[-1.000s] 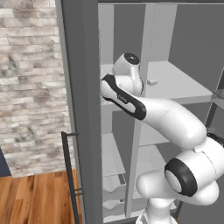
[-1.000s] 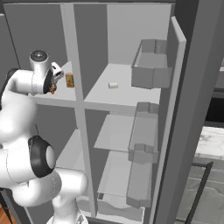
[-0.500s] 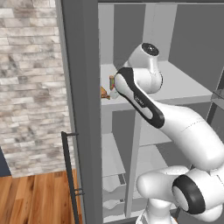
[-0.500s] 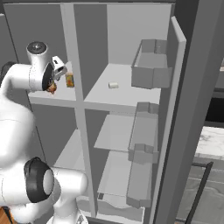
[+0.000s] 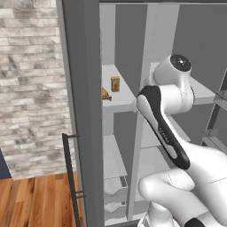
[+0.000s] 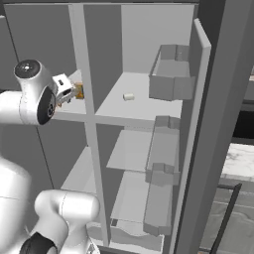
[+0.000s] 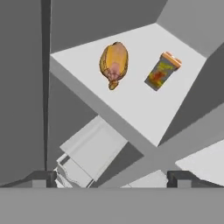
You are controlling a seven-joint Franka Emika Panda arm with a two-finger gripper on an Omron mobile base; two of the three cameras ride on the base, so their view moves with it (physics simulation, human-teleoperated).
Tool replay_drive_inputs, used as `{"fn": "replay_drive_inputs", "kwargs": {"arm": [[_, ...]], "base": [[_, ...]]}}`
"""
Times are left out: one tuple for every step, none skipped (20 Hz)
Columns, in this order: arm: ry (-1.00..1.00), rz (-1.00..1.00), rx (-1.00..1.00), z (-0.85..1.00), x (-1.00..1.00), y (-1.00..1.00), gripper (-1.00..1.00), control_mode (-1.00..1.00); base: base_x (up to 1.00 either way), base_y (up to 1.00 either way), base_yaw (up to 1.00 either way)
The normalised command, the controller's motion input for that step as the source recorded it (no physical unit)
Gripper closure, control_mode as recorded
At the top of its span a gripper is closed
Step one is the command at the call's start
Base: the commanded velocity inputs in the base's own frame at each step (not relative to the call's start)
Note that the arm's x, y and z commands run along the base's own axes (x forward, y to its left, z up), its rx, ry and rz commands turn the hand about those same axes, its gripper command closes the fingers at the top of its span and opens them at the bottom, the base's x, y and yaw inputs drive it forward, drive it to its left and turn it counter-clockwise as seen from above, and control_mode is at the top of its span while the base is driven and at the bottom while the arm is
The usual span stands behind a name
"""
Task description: There's a chicken drumstick in the fridge that needs to be moved to the freezer for freezing. Pick up the chicken drumstick from the fridge, place it on any shelf in the freezer, and close the fridge and freezer doors when done.
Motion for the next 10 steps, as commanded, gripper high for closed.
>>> {"fn": "replay_drive_inputs", "kwargs": {"arm": [[0.00, -0.19, 0.00, 0.00, -0.54, -0.66, -1.00, -1.00], [-0.03, -0.22, 0.01, 0.00, -0.56, -0.62, -1.00, -1.00], [-0.03, -0.24, 0.03, 0.00, -0.54, -0.61, -1.00, -1.00], [-0.05, -0.25, 0.03, 0.00, -0.52, -0.62, -1.00, -1.00], [-0.05, -0.28, 0.09, 0.00, -0.41, -0.61, -1.00, -1.00], [-0.05, -0.29, 0.10, 0.00, -0.39, -0.58, -1.00, -1.00], [-0.04, -0.31, 0.13, 0.00, -0.29, -0.49, -1.00, -1.00], [-0.07, -0.35, 0.12, 0.00, -0.25, -0.46, -1.00, -1.00], [-0.09, -0.38, 0.12, 0.00, -0.14, -0.31, -1.00, -1.00], [-0.08, -0.36, 0.18, 0.26, -0.22, -0.12, -1.00, -1.00]], "base": [[0.00, 0.00, 0.00], [0.00, 0.00, 0.00], [0.00, 0.00, 0.00], [0.00, 0.00, 0.00], [0.00, 0.00, 0.00], [0.00, 0.00, 0.00], [0.00, 0.00, 0.00], [0.00, 0.00, 0.00], [0.00, 0.00, 0.00], [0.00, 0.00, 0.00]]}}
